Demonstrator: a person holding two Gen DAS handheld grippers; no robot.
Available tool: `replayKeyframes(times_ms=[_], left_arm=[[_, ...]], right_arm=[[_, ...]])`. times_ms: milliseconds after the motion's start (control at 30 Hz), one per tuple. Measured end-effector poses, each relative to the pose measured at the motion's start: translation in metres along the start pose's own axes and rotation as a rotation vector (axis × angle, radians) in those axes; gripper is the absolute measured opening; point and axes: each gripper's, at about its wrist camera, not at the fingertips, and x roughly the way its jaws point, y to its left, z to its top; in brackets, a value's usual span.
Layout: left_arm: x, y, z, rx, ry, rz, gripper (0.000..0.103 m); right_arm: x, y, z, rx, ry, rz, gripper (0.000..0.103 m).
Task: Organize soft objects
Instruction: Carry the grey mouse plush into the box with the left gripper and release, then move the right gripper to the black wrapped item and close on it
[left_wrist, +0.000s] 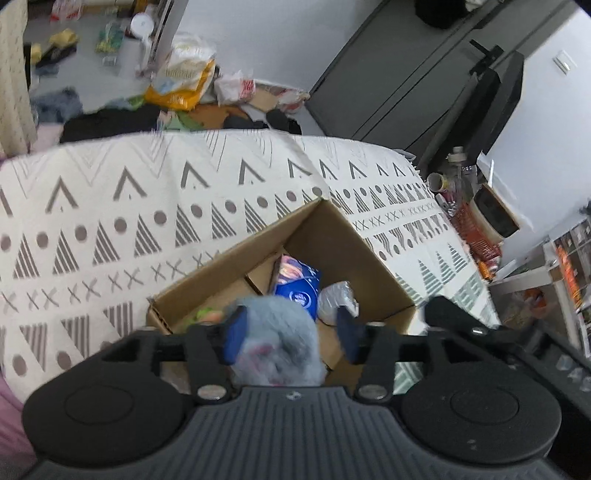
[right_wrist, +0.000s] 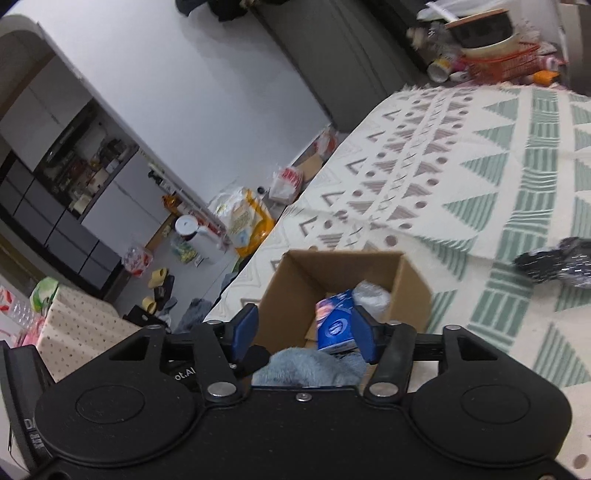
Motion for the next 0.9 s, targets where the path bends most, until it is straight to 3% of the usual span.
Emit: replayKeyframes(times_ms=[67, 200, 267, 467, 633, 700, 900], left_arm=[[0.0, -0.004, 0.0, 0.012, -0.008, 0.017, 0.064], [-0.008, -0.007, 0.002, 0.011, -0.034, -0.019, 0.069], [-0.011, -0.012, 0.0, 0.035, -0.058, -0.03, 0.078], [-0.013, -0.035, -0.009, 0.085, -0.055, -0.086, 0.079], [-0.014, -0.062, -0.023, 0.183, -0.082, -0.125, 0.082], [-0.01, -0.072, -0.027, 0.2, -0.077, -0.145, 0.083], [-0.002, -0.1, -0.039, 0.268, -0.07, -0.175, 0.083]], right_arm=[[-0.011, -0.009, 0.002, 0.012, -0.013, -0.011, 0.061], [-0.036, -0.029, 0.007, 0.016, -0.04, -0.051, 0.069], [-0.049, -0.04, 0.01, 0.011, -0.058, -0.07, 0.072], [-0.084, -0.072, 0.016, 0.002, -0.08, -0.132, 0.08], [-0.107, -0.097, 0.025, -0.024, -0.108, -0.201, 0.083], [-0.112, -0.112, 0.028, -0.009, -0.124, -0.219, 0.088], [-0.11, -0.153, 0.028, 0.089, -0.147, -0.259, 0.088]])
